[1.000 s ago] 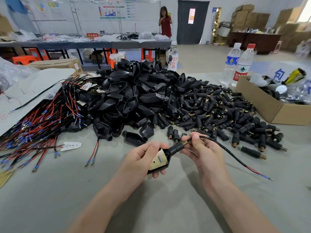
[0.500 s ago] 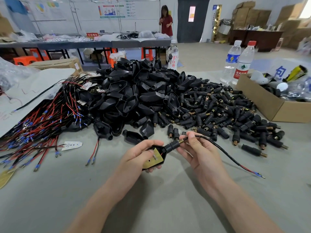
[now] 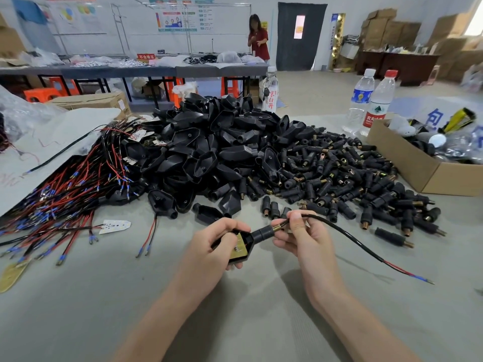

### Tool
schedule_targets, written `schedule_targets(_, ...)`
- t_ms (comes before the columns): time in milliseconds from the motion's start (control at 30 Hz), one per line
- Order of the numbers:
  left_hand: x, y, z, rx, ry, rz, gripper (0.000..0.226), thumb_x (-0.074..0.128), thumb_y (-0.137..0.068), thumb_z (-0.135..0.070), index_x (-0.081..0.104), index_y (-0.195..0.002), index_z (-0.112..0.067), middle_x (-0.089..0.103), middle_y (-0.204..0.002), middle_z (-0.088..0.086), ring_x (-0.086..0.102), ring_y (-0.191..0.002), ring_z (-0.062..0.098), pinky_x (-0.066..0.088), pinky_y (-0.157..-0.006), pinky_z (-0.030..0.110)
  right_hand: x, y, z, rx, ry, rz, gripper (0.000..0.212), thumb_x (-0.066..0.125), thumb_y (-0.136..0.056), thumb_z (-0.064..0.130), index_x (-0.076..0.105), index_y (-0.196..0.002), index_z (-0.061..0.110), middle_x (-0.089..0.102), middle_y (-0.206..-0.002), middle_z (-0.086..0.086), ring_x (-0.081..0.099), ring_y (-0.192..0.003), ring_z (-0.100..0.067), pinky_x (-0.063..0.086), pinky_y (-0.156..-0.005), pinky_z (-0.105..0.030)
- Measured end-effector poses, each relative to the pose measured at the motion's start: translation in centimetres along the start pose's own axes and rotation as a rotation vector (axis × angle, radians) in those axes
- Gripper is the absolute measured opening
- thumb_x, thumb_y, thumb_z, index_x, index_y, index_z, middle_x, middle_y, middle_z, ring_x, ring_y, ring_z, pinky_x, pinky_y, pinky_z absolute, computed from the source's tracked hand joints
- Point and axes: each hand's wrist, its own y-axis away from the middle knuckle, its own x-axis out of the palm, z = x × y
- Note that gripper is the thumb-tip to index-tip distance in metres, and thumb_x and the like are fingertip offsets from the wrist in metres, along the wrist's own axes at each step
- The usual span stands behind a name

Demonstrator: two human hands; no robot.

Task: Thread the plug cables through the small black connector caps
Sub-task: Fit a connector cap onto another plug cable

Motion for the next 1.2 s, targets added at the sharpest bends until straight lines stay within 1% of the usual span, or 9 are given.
schedule_targets(200, -1.2, -0.2, -0.5, 0.056, -0.351, 0.034, 0.03, 0.036, -0.087, -0.037, 0.057, -0.105, -0.05, 0.069, -0.095, -0.03, 0.06, -0.077, 0.004, 0.042, -0.065, 0.016, 0.5, -0.1, -0.1, -0.009, 0.05, 0.023, 0.024, 0.052, -0.103, 0.025, 0.064, -0.095, 0.006, 0.077, -0.086, -0.003, 0.07, -0.066, -0.01, 0.057, -0.061, -0.022)
schedule_targets(267, -0.6, 0.0, -0.4, 0.108, -0.609, 0.036, 0.029, 0.032, -0.089, -0.056, 0.049, -0.111, -0.051, 0.062, -0.093, -0.041, 0.059, -0.079, -0.004, 0.039, -0.062, 0.013, 0.7, 0.0, -0.4, -0.012, 0.071, 0.038, 0.024, 0.053, -0.102, 0.025, 0.064, -0.097, 0.004, 0.075, -0.086, -0.001, 0.069, -0.066, -0.011, 0.057, -0.061, -0.022)
schedule_targets(367, 1.1, 0.0, -0.1, 0.194, -0.817, -0.013, 0.044, 0.03, -0.085, -0.075, 0.046, -0.114, -0.047, 0.063, -0.093, -0.028, 0.059, -0.087, -0.003, 0.046, -0.07, 0.019, 0.9, 0.1, -0.8, 0.013, 0.093, 0.056, 0.024, 0.056, -0.101, 0.024, 0.065, -0.1, 0.002, 0.073, -0.084, -0.005, 0.071, -0.068, -0.013, 0.055, -0.06, -0.021)
schedule_targets(467, 2.4, -0.2, 0.3, 0.218, -0.867, -0.035, 0.033, 0.038, -0.092, -0.067, 0.048, -0.107, -0.04, 0.06, -0.089, -0.017, 0.06, -0.088, 0.007, 0.046, -0.069, 0.028, 1.0, 0.1, -0.7, 0.017, 0.109, 0.051, 0.023, 0.058, -0.1, 0.025, 0.067, -0.096, 0.003, 0.075, -0.085, -0.009, 0.073, -0.072, -0.014, 0.056, -0.062, -0.021)
schedule_targets(567, 2.7, -0.2, 0.5, 0.229, -0.886, -0.027, 0.028, 0.027, -0.094, -0.068, 0.034, -0.091, -0.04, 0.053, -0.075, -0.014, 0.056, -0.073, 0.01, 0.043, -0.061, 0.031, 0.9, 0.1, -0.6, 0.0, 0.132, 0.009, 0.022, 0.056, -0.101, 0.022, 0.067, -0.093, 0.004, 0.075, -0.081, -0.008, 0.074, -0.074, -0.02, 0.059, -0.066, -0.025)
schedule_targets(700, 2.5, -0.2, 0.5, 0.278, -0.951, -0.012, 0.04, 0.015, -0.092, -0.071, 0.036, -0.092, -0.038, 0.055, -0.069, -0.01, 0.056, -0.064, 0.011, 0.045, -0.058, 0.032, 0.6, 0.0, -0.4, 0.031, 0.126, -0.02, 0.023, 0.055, -0.102, 0.019, 0.067, -0.087, 0.007, 0.071, -0.065, -0.001, 0.07, -0.064, -0.018, 0.059, -0.064, -0.029)
schedule_targets(800, 2.4, -0.2, 0.8, 0.297, -0.968, -0.015, 0.043, 0.019, -0.093, -0.069, 0.043, -0.095, -0.034, 0.055, -0.068, -0.009, 0.057, -0.063, 0.011, 0.047, -0.059, 0.034, 0.4, 0.0, -0.5, 0.047, 0.118, -0.022, 0.026, 0.056, -0.101, 0.02, 0.068, -0.082, 0.007, 0.068, -0.062, -0.001, 0.067, -0.063, -0.015, 0.059, -0.065, -0.028)
schedule_targets(1100, 0.4, 0.1, 1.0, 0.223, -0.878, 0.054, 0.03, 0.034, -0.095, -0.064, 0.044, -0.092, -0.036, 0.054, -0.068, -0.008, 0.055, -0.068, 0.012, 0.045, -0.062, 0.032, 0.7, 0.5, 0.1, 0.073, 0.043, 0.1, 0.023, 0.06, -0.099, 0.026, 0.073, -0.091, 0.008, 0.075, -0.076, -0.009, 0.07, -0.066, -0.017, 0.055, -0.059, -0.022)
schedule_targets(1200, -1.9, 0.4, 0.5, 0.176, -0.974, 0.077, 0.028, 0.034, -0.096, -0.064, 0.045, -0.095, -0.038, 0.057, -0.075, -0.01, 0.056, -0.074, 0.009, 0.043, -0.065, 0.029, 1.0, 1.0, 0.4, 0.101, -0.047, 0.067, 0.023, 0.058, -0.099, 0.027, 0.071, -0.099, 0.008, 0.076, -0.081, -0.007, 0.072, -0.067, -0.019, 0.054, -0.056, -0.022)
